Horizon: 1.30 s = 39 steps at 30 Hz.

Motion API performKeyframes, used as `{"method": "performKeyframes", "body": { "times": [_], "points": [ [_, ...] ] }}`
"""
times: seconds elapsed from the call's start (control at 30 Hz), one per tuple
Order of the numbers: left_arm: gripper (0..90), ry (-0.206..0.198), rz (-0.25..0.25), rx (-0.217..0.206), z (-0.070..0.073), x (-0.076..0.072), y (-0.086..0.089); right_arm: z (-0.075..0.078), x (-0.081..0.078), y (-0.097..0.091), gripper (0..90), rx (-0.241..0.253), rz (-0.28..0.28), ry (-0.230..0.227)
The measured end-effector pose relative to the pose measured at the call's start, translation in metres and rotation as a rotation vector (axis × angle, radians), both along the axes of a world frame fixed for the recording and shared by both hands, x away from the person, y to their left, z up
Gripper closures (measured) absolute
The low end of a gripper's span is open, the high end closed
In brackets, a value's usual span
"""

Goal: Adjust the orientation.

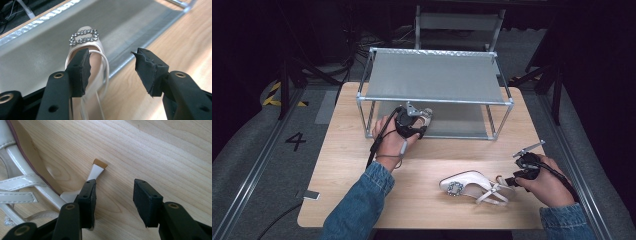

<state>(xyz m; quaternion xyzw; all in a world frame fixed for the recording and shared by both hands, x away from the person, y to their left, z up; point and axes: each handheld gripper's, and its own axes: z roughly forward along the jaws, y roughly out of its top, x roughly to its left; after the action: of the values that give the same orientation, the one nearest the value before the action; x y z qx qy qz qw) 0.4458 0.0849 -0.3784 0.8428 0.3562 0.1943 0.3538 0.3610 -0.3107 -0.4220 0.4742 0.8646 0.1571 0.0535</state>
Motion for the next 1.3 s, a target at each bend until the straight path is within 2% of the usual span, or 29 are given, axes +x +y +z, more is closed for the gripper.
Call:
{"method": "performKeyframes", "body": {
  "times": [0.13,0.2,0.23,0.3,0.33,0.43,0.47,0.53,0.57,0.6,0.63,0.7,0.73,0.77,0.87,1.13,1.17,1.27,1.3],
  "points": [
    [45.6,-0.019,0.014,-0.043,0.009,-0.016,0.014,0.0,0.002,0.002,53.7,0.003,0.008,-0.003],
    [45.6,-0.004,0.027,-0.051,0.012,-0.023,0.021,0.0,0.002,0.003,53.6,0.003,0.005,0.0],
    [45.5,0.019,0.037,-0.057,0.013,-0.03,0.029,0.0,0.003,0.004,53.6,0.004,0.013,-0.002],
    [45.6,0.033,0.043,-0.057,0.012,-0.033,0.033,0.001,0.003,0.004,53.6,0.008,0.011,-0.001],
    [45.6,0.043,0.045,-0.051,0.012,-0.034,0.036,0.001,0.003,0.005,53.6,0.005,0.007,-0.003],
    [46.5,0.111,0.034,-0.011,0.012,-0.04,0.046,0.001,0.005,0.005,53.5,0.006,0.006,-0.009],
    [46.7,0.126,0.036,0.007,0.012,-0.042,0.049,0.001,0.005,0.005,53.5,0.007,0.006,-0.006],
    [46.7,0.147,0.038,0.015,0.011,-0.044,0.053,0.001,0.007,0.005,53.5,0.009,0.011,-0.004],
    [46.9,0.172,0.039,0.028,0.011,-0.045,0.057,0.0,0.007,0.005,53.5,0.008,0.008,-0.005],
    [47.3,0.172,0.039,0.028,0.011,-0.045,0.057,0.0,0.008,0.005,53.6,0.005,0.01,-0.008],
    [47.3,0.184,0.041,0.027,0.009,-0.046,0.059,0.0,0.008,0.005,53.6,0.005,0.01,-0.008],
    [49.1,0.237,0.038,0.027,0.001,-0.045,0.066,0.0,0.01,0.007,53.6,0.004,0.007,-0.004],
    [49.7,0.246,0.028,0.045,-0.003,-0.043,0.068,0.0,0.011,0.007,53.6,0.007,0.014,-0.005],
    [49.9,0.246,0.028,0.045,-0.003,-0.043,0.068,0.0,0.011,0.008,53.6,0.006,0.017,-0.006],
    [51.9,0.278,0.013,0.065,-0.016,-0.039,0.071,0.0,0.012,0.01,53.7,0.008,0.019,-0.004],
    [55.0,0.299,0.012,0.059,-0.035,-0.03,0.069,-0.001,0.013,0.01,53.6,0.005,0.024,-0.006],
    [55.2,0.303,0.01,0.052,-0.041,-0.027,0.068,-0.001,0.012,0.009,53.7,0.004,0.019,-0.007],
    [56.1,0.299,0.01,0.058,-0.048,-0.024,0.066,-0.001,0.012,0.008,53.7,0.005,0.018,-0.008],
    [56.5,0.294,0.006,0.056,-0.054,-0.02,0.065,0.0,0.011,0.007,53.7,0.006,0.013,-0.009]
  ]
}}
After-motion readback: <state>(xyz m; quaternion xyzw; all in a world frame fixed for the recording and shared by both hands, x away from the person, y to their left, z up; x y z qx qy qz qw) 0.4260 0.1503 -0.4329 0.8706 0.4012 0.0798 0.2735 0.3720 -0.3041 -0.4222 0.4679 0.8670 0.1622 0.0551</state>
